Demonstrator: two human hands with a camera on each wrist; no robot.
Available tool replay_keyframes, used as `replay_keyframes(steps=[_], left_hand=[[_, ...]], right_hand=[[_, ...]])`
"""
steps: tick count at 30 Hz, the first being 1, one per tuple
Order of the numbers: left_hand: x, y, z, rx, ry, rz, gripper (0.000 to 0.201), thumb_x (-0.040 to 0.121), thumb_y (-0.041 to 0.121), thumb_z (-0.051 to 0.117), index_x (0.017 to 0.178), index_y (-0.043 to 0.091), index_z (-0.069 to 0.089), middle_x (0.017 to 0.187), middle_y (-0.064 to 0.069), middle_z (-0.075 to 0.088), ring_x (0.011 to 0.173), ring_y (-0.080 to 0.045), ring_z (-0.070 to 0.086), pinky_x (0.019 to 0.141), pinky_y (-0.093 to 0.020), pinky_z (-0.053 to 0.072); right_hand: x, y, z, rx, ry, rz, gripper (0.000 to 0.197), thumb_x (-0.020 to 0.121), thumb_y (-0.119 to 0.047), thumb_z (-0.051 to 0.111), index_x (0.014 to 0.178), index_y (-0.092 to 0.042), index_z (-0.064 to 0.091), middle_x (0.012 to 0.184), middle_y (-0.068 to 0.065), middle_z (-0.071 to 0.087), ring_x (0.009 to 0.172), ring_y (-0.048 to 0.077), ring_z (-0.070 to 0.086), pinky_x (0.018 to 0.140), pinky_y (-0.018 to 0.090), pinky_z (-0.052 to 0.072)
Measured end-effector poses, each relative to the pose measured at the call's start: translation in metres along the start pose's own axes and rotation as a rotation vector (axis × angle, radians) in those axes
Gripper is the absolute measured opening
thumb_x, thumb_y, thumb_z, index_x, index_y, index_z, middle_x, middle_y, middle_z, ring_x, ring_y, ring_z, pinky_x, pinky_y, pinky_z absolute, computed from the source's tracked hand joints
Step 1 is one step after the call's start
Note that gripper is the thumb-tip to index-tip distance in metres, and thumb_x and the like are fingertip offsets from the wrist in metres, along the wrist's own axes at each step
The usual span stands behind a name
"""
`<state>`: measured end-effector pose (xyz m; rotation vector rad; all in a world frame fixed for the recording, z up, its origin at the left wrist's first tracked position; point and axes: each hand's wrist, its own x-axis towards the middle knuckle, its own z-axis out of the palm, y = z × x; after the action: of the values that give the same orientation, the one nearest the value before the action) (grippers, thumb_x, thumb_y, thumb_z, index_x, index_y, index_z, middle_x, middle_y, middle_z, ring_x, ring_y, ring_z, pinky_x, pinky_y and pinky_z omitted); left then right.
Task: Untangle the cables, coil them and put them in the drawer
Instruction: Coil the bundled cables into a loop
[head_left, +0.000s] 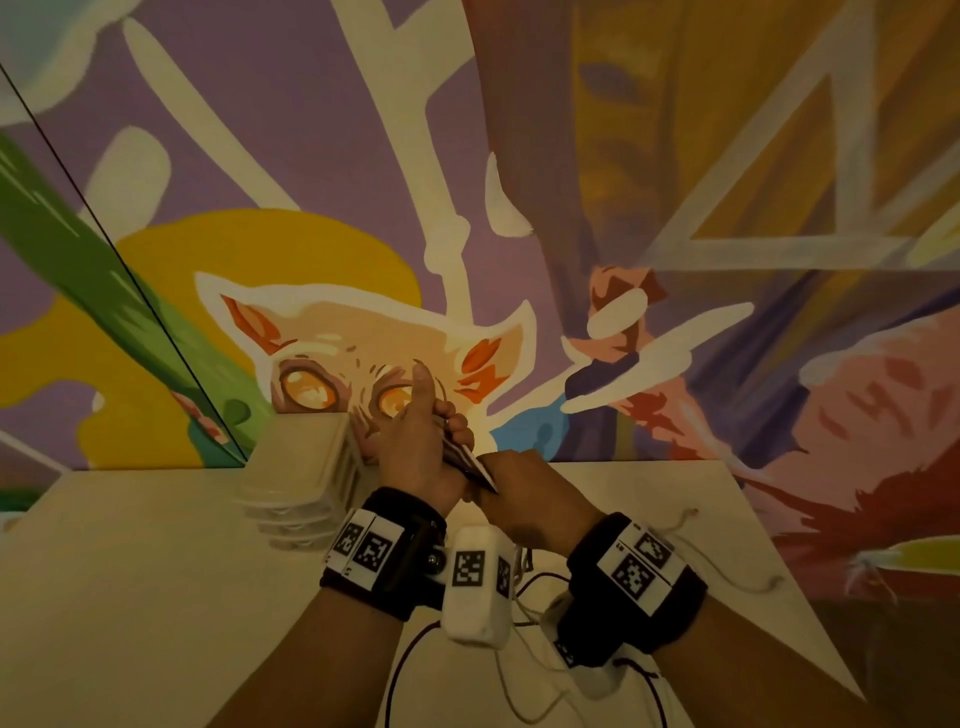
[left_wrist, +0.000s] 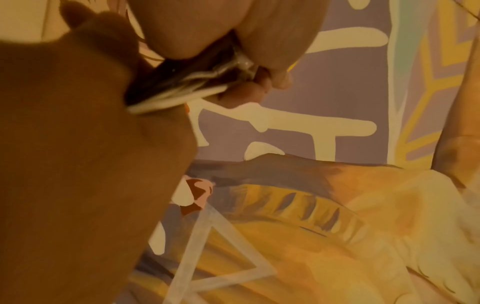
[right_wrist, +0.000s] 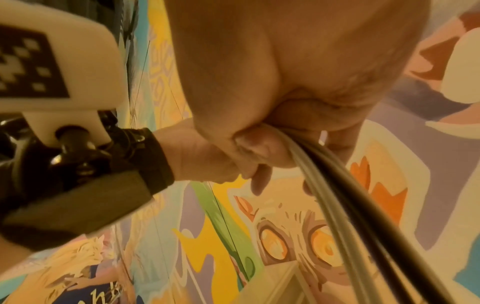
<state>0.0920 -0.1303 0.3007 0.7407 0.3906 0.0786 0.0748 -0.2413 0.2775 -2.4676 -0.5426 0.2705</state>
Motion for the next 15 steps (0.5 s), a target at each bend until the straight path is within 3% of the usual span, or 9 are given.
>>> replay_keyframes(steps=[3, 5, 7, 9, 10, 13, 15], left_hand=[[0.005, 0.003, -0.004, 0.007, 0.003, 0.001, 0.038, 0.095, 0.044, 0.054, 0.068, 0.017, 0.051, 0.048, 0.006, 0.039, 0.034, -0.005, 0.033, 0.033, -0.016, 0.029], [0.01, 0.005, -0.006, 0.009, 0.003, 0.018, 0.029, 0.098, 0.04, 0.051, 0.085, 0.016, 0.062, 0.051, 0.005, 0.037, 0.034, -0.005, 0.029, 0.033, -0.016, 0.026], [0.015, 0.007, -0.008, 0.014, 0.006, 0.038, 0.024, 0.099, 0.036, 0.05, 0.103, 0.017, 0.064, 0.053, 0.005, 0.033, 0.035, -0.006, 0.027, 0.034, -0.016, 0.025], [0.021, 0.008, -0.012, -0.001, -0.005, 0.042, 0.025, 0.1, 0.034, 0.048, 0.097, 0.014, 0.063, 0.049, 0.007, 0.035, 0.034, -0.005, 0.028, 0.034, -0.016, 0.026], [0.024, 0.008, -0.015, -0.017, -0.003, 0.042, 0.029, 0.1, 0.036, 0.047, 0.096, 0.012, 0.062, 0.047, 0.008, 0.037, 0.034, -0.005, 0.029, 0.034, -0.016, 0.028], [0.034, 0.006, -0.026, -0.062, 0.026, 0.073, 0.044, 0.099, 0.039, 0.048, 0.128, 0.007, 0.059, 0.054, 0.007, 0.042, 0.038, -0.005, 0.032, 0.039, -0.017, 0.034], [0.038, 0.006, -0.029, -0.068, 0.046, 0.076, 0.047, 0.099, 0.038, 0.05, 0.136, 0.01, 0.054, 0.057, 0.006, 0.041, 0.038, -0.004, 0.035, 0.039, -0.016, 0.036]], right_hand=[[-0.007, 0.006, -0.001, 0.033, 0.007, -0.067, 0.021, 0.097, -0.035, 0.048, 0.077, -0.029, 0.052, 0.068, -0.007, 0.051, 0.063, 0.016, 0.047, 0.057, 0.029, 0.034], [-0.013, 0.006, -0.002, 0.036, 0.027, -0.127, 0.021, 0.095, -0.036, 0.05, 0.076, -0.035, 0.042, 0.064, -0.012, 0.044, 0.057, 0.008, 0.042, 0.054, 0.025, 0.031], [-0.018, 0.005, -0.004, 0.056, 0.047, -0.162, 0.013, 0.095, -0.042, 0.049, 0.095, -0.029, 0.048, 0.068, -0.011, 0.047, 0.058, 0.008, 0.045, 0.053, 0.025, 0.032], [-0.019, 0.006, -0.009, 0.076, 0.072, -0.195, 0.025, 0.096, -0.046, 0.044, 0.106, -0.023, 0.048, 0.069, -0.007, 0.053, 0.059, 0.011, 0.049, 0.054, 0.026, 0.034], [-0.017, 0.006, -0.011, 0.078, 0.089, -0.202, 0.027, 0.097, -0.046, 0.042, 0.106, -0.022, 0.049, 0.071, -0.004, 0.057, 0.062, 0.013, 0.051, 0.055, 0.028, 0.036], [-0.014, 0.01, -0.016, -0.002, 0.122, -0.215, 0.03, 0.099, -0.046, 0.034, 0.103, -0.021, 0.05, 0.08, 0.004, 0.061, 0.07, 0.021, 0.055, 0.062, 0.039, 0.044], [-0.015, 0.008, -0.016, -0.117, 0.102, -0.21, 0.033, 0.1, -0.047, 0.027, 0.103, -0.021, 0.048, 0.086, 0.005, 0.062, 0.074, 0.022, 0.055, 0.067, 0.045, 0.049]])
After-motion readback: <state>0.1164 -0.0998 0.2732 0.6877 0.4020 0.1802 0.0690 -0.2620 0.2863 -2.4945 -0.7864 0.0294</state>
